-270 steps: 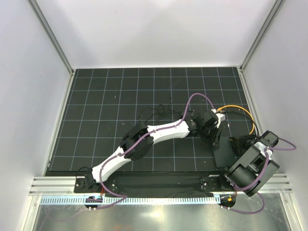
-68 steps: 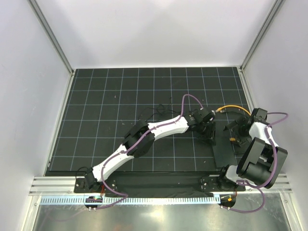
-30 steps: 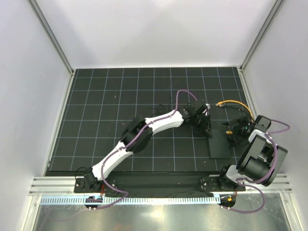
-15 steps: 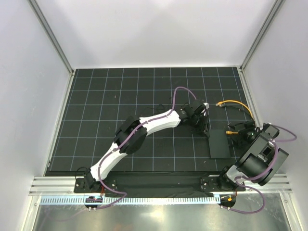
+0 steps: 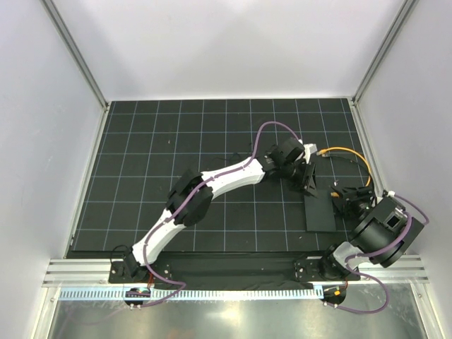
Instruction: Pull the plug from the switch port
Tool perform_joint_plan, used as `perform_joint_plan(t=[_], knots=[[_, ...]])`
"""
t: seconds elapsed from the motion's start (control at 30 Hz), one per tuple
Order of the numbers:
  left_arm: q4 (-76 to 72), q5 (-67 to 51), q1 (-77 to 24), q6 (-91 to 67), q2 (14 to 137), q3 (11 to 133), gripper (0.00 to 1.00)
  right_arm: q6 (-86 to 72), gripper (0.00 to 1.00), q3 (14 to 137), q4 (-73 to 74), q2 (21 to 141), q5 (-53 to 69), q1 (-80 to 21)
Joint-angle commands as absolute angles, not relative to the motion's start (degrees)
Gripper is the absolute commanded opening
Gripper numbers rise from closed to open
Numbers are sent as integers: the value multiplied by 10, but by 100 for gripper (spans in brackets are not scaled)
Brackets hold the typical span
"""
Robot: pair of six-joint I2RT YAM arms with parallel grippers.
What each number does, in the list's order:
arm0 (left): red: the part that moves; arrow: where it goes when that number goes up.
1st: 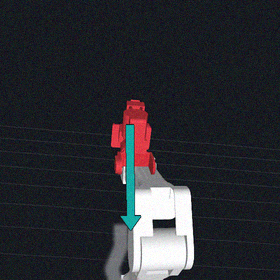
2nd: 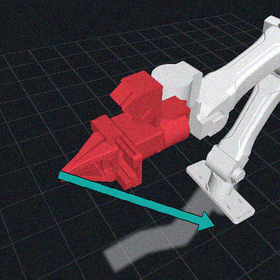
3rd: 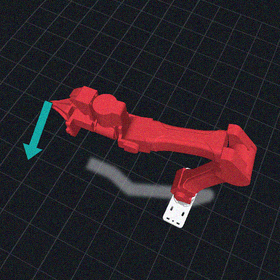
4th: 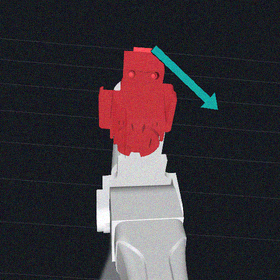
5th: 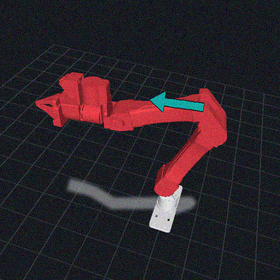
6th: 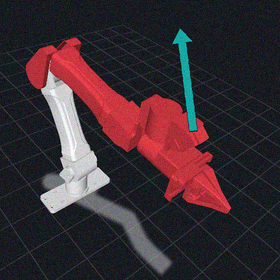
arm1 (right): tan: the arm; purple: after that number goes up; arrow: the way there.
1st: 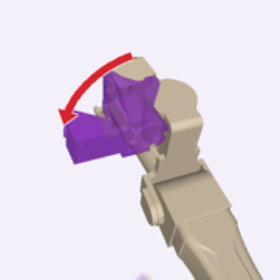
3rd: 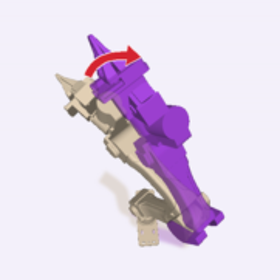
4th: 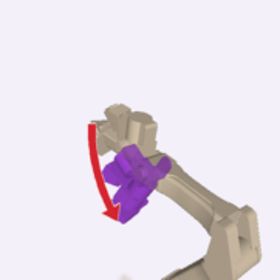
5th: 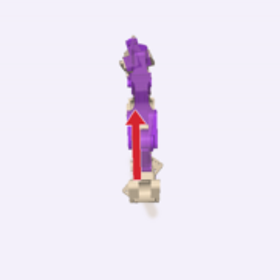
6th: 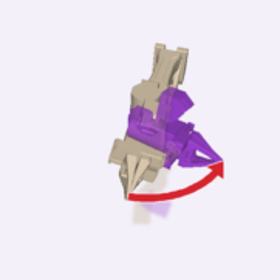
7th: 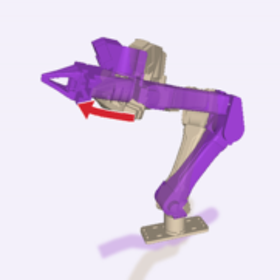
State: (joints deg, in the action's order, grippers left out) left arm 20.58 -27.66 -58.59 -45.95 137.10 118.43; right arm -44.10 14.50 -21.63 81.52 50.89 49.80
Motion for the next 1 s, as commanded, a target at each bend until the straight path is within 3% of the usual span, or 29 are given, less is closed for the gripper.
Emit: perform_joint_plan(t=[0.0, 0.4, 0.97], knots=[[166, -326, -586, -452, 1385, 1223, 43, -440, 59, 128, -214, 813, 494, 505], [166, -334, -594, -463, 1420, 1245, 42, -375, 57, 168, -82, 766, 401, 508], [165, -325, -599, -482, 1448, 1266, 42, -386, 54, 243, -143, 904, 443, 459]])
